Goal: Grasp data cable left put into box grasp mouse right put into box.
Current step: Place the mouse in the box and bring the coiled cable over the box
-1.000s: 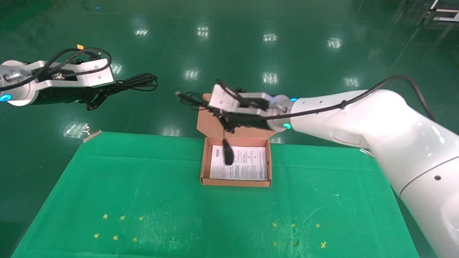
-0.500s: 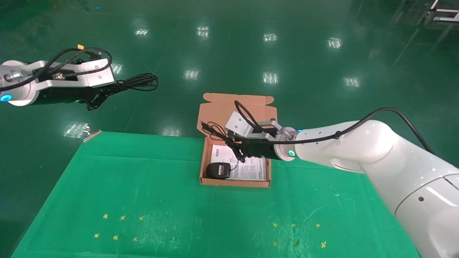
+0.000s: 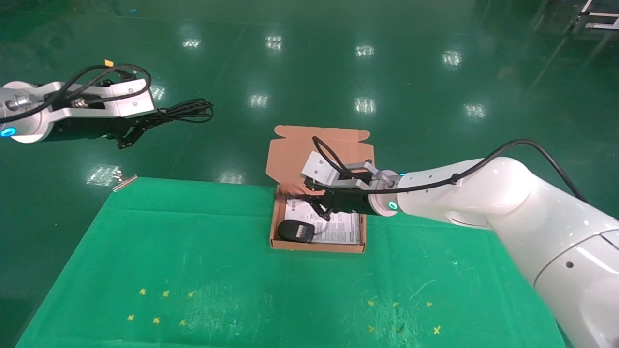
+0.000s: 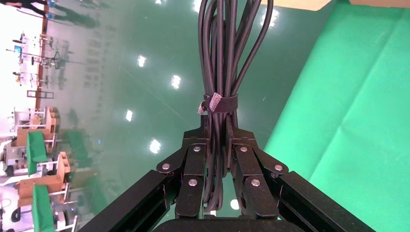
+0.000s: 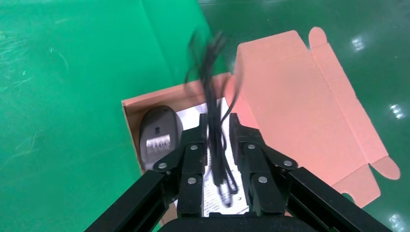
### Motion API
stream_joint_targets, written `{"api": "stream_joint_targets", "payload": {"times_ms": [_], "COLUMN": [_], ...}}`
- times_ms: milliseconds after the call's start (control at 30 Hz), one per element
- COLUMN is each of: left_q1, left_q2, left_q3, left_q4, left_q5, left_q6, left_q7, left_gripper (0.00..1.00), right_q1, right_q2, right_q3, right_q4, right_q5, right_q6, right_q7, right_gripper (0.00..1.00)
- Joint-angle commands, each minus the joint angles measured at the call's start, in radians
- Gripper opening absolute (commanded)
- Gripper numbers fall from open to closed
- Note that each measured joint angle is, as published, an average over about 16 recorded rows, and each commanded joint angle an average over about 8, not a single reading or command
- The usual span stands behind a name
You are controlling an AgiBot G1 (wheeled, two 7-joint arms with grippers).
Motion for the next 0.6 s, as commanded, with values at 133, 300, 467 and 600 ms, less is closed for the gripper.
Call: {"api": "stream_joint_targets", "payload": {"times_ms": [133, 300, 467, 600], "left_q1": [0.018, 0.057, 0.100, 0.132], "left_q2": [0.016, 0.061, 0.118, 0.175], "left_q3": [0.007, 0.023, 0.037, 0.046], "left_q4": [0.002, 0.025, 0.066, 0.107], "left_q5": [-0.004, -0.003, -0.009, -0.016], "left_q6": [-0.004, -0.030, -0.074, -0.122], "left_q7": [0.002, 0.014, 0.041, 0.069], "left_gripper": [0.00, 0.00, 0.00, 0.00], "right_q1": [0.002, 0.017, 0.035, 0.047], "right_q2": [0.018, 0.052, 0.098, 0.143], "right_q3": [0.003, 0.012, 0.019, 0.022], "right_q4": [0.024, 0.039, 0.052, 0.069], "right_q5": [0.008, 0.010, 0.001, -0.011], "right_q6": [0.007, 0.024, 0.045, 0.060], "right_q7": [0.008, 0.019, 0.027, 0.038], "right_gripper": [1.00, 1.00, 1.00, 1.00]}}
